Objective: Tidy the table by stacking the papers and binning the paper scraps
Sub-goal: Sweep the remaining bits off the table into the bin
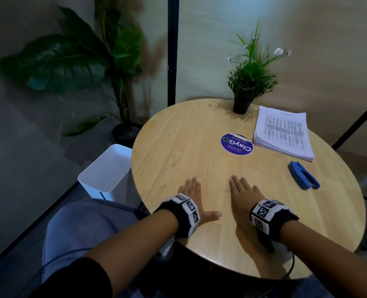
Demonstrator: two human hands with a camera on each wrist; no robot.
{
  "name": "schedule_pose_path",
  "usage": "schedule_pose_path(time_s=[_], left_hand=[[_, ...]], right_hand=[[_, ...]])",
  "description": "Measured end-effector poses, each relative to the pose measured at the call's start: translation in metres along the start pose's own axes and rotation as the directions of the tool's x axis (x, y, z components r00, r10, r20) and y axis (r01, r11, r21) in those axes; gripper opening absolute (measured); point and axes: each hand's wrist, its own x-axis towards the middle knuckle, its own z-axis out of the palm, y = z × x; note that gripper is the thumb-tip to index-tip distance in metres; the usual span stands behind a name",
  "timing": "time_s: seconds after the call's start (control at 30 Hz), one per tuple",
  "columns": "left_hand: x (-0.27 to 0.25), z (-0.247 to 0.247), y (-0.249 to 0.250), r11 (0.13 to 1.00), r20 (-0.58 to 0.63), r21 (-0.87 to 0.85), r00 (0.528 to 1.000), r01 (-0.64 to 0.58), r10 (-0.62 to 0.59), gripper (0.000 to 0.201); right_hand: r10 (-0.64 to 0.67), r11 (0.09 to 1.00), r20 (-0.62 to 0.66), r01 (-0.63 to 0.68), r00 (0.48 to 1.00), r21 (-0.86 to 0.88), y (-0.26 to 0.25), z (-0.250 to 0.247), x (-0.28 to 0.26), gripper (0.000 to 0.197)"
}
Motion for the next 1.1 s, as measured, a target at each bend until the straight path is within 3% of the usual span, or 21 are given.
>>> schedule_pose_path(time_s=[0.13, 0.23, 0.3, 0.37, 0.4, 0.5, 0.63, 0.73, 0.8, 0.93, 1.1], left_hand=[[0.012, -0.039, 0.003, 0.990, 0.064, -0.082, 0.990, -0.118, 0.123, 0.092], [0.013, -0.086, -0.020, 0.965, 0.017, -0.261, 0.999, -0.026, 0.032, 0.051], [0.009, -0.103, -0.037, 0.871, 0.031, -0.490, 0.999, 0.032, -0.019, 0.034], [-0.002, -0.103, -0.048, 0.769, 0.158, -0.626, 0.987, 0.132, -0.041, 0.038], [-0.008, -0.099, -0.052, 0.769, 0.231, -0.615, 0.972, 0.173, -0.035, 0.041], [-0.022, -0.071, -0.058, 0.805, 0.482, -0.532, 0.876, 0.262, 0.034, 0.044], [-0.025, -0.037, -0.058, 0.865, 0.759, -0.385, 0.644, 0.322, 0.098, 0.033], [-0.017, -0.032, -0.051, 0.848, 0.818, -0.363, 0.568, 0.386, 0.092, 0.031], [-0.008, -0.034, -0.043, 0.786, 0.835, -0.414, 0.536, 0.460, 0.126, 0.031], [0.011, -0.037, -0.023, 0.699, 0.814, -0.499, 0.553, 0.512, 0.176, 0.035], [0.039, -0.044, 0.012, 0.642, 0.748, -0.592, 0.628, 0.487, 0.213, 0.034]], right_hand=[[-0.026, 0.981, -0.111, 0.046, 0.993, 0.189, 0.018, -0.015, 0.000, 0.054], [0.038, 0.923, -0.146, 0.021, 0.988, 0.383, 0.043, -0.028, -0.006, 0.037], [0.062, 0.819, -0.104, 0.009, 0.993, 0.574, 0.056, -0.030, -0.010, 0.047], [0.097, 0.686, 0.040, -0.095, 0.995, 0.722, 0.062, -0.028, -0.016, 0.065], [0.096, 0.648, 0.116, -0.150, 0.989, 0.747, 0.064, -0.025, -0.018, 0.071], [0.029, 0.686, 0.297, -0.235, 0.954, 0.689, 0.061, -0.011, -0.022, 0.079], [0.046, 0.720, 0.274, -0.222, 0.961, 0.657, 0.052, -0.004, -0.019, 0.080], [0.050, 0.716, 0.265, -0.220, 0.963, 0.663, 0.050, -0.005, -0.014, 0.079], [0.057, 0.726, 0.264, -0.222, 0.963, 0.651, 0.048, -0.005, -0.011, 0.079], [0.055, 0.718, 0.287, -0.237, 0.956, 0.654, 0.047, -0.005, -0.005, 0.081], [0.028, 0.650, 0.342, -0.277, 0.939, 0.708, 0.045, -0.008, 0.004, 0.082]])
